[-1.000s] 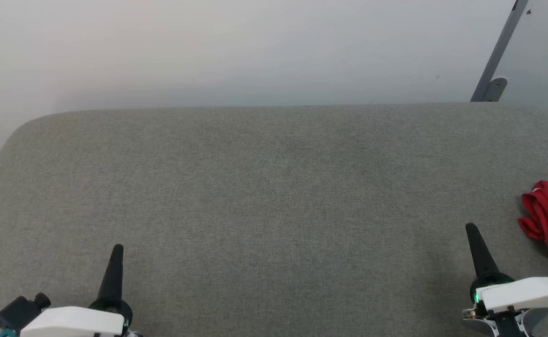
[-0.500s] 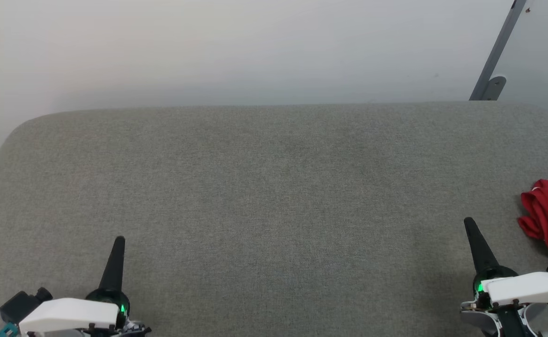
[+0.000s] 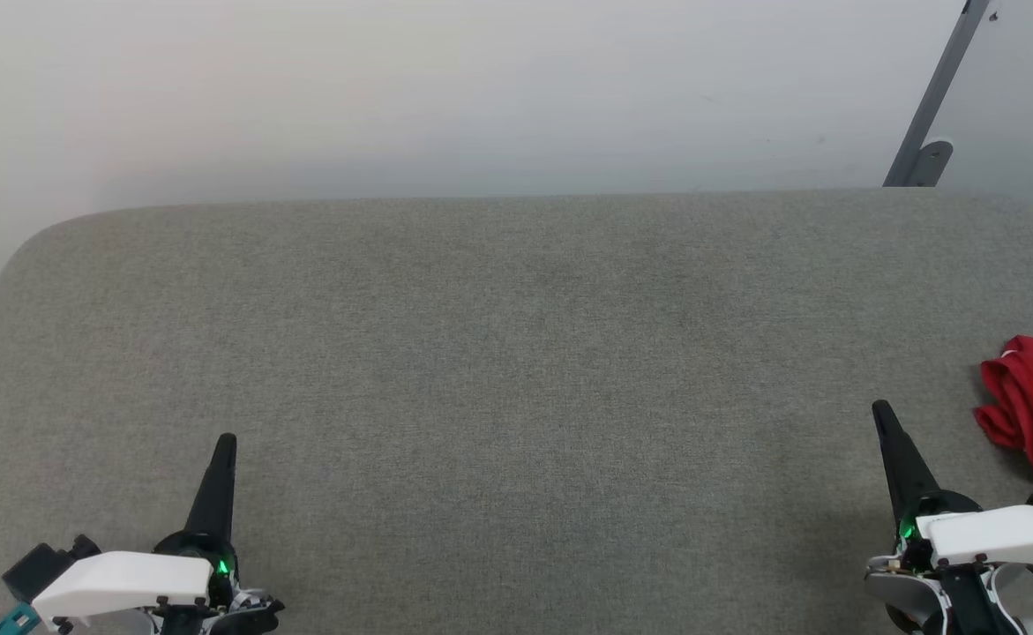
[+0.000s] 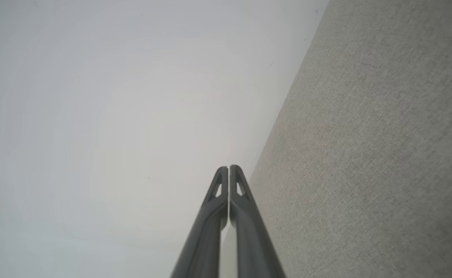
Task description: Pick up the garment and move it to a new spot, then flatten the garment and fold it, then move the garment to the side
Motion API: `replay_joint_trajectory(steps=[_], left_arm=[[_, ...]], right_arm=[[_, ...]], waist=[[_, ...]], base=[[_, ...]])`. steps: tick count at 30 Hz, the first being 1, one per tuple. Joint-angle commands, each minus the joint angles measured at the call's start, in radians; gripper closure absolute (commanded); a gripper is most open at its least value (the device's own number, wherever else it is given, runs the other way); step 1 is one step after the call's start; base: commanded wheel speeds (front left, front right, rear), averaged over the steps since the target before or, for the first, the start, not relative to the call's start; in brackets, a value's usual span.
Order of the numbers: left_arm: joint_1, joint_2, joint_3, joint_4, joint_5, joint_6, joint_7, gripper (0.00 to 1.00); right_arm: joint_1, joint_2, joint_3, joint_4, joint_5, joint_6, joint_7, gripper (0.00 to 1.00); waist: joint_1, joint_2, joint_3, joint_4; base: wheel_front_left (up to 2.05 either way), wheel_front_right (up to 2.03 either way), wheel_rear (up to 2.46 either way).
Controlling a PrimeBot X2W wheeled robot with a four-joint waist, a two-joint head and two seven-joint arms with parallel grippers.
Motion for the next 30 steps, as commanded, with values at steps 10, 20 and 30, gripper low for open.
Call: replay_joint_trajectory(steps=[10,20,30], left_arm=[[-0.045,-0.011,0.019,0.011,-0.085,0.002,0.031,1.00],[-0.059,-0.019,0.028,0.021,-0.137,0.002,0.050,1.00],[-0.075,-0.028,0.038,0.032,-0.191,0.002,0.069,1.00]], right_arm=[[-0.028,0.008,-0.006,0.007,0.095,0.000,0.018,1.00],[-0.035,0.011,-0.008,0.015,0.153,0.000,0.028,1.00],[-0.047,0.014,-0.010,0.023,0.215,0.000,0.038,1.00]], waist=[[0.0000,-0.0001,0.002,-0.002],[0.0000,-0.0001,0.004,-0.004],[0.0000,-0.0001,0.006,-0.006]], base=[[0.00,0.00,0.00],[0.00,0.00,0.00],[0.00,0.00,0.00]])
